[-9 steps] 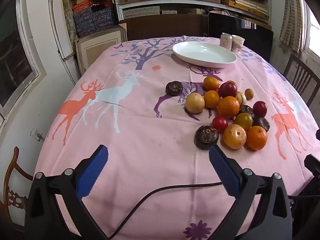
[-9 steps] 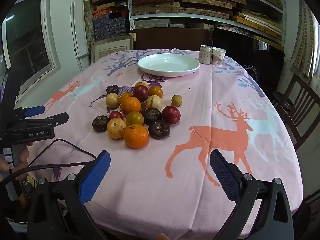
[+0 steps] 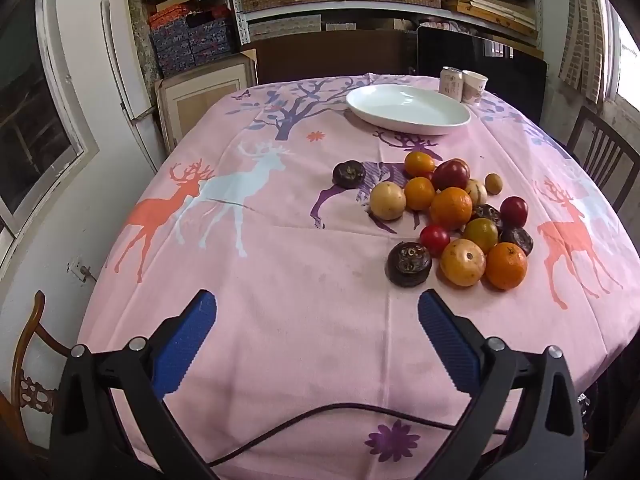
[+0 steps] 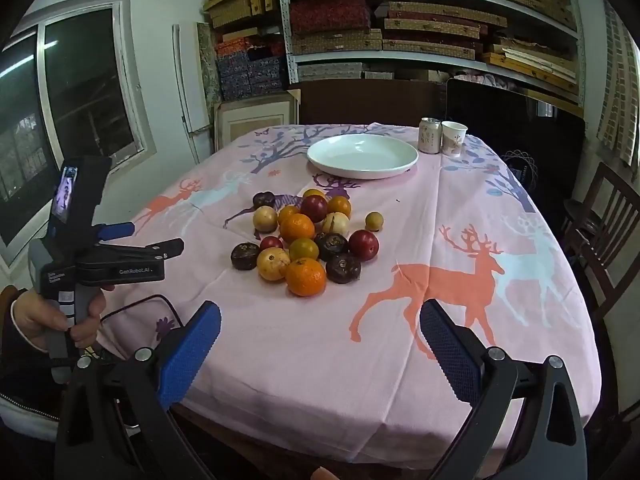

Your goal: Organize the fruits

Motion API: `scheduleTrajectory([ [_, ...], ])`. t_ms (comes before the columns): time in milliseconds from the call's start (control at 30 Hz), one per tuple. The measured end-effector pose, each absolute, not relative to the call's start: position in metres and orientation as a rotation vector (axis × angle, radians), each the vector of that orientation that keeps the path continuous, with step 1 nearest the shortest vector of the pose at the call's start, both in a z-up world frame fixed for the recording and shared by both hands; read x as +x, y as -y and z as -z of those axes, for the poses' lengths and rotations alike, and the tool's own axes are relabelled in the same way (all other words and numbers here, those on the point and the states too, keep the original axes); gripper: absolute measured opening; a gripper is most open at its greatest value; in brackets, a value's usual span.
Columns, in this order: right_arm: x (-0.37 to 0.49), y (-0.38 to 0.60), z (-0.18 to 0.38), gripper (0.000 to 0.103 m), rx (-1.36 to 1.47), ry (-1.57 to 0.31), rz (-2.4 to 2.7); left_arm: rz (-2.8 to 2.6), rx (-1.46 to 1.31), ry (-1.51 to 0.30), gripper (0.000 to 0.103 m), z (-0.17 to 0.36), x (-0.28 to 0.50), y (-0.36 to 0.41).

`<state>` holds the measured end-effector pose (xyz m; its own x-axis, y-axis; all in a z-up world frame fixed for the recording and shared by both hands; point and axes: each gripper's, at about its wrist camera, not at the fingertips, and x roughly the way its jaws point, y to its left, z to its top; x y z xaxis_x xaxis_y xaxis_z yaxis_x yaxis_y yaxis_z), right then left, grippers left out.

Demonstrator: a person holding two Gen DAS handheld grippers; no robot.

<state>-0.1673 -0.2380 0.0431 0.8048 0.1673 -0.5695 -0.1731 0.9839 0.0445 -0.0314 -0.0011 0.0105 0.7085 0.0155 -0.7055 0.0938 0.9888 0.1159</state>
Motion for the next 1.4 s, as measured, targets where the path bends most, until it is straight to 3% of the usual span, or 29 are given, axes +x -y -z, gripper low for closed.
scheduleTrajectory([
  [133,-0.119,0.246,-0.008,0.100,-0.073,-0.727,0.004,0.051,0.153,-0.807,0.099,-0.002,-0.020,0.005],
  [400,-0.062,0.231,0.036,0.100,-0.056,-0.792,-0.019,0.041,0.212,-0.847,0.099,0.021,0.025,0.018],
  [1400,-0.032,0.215,0.047,0.100,-0.091,-0.859,-0.099,0.109,0.169,-0.950,0.099,0.050,0.043,0.017],
])
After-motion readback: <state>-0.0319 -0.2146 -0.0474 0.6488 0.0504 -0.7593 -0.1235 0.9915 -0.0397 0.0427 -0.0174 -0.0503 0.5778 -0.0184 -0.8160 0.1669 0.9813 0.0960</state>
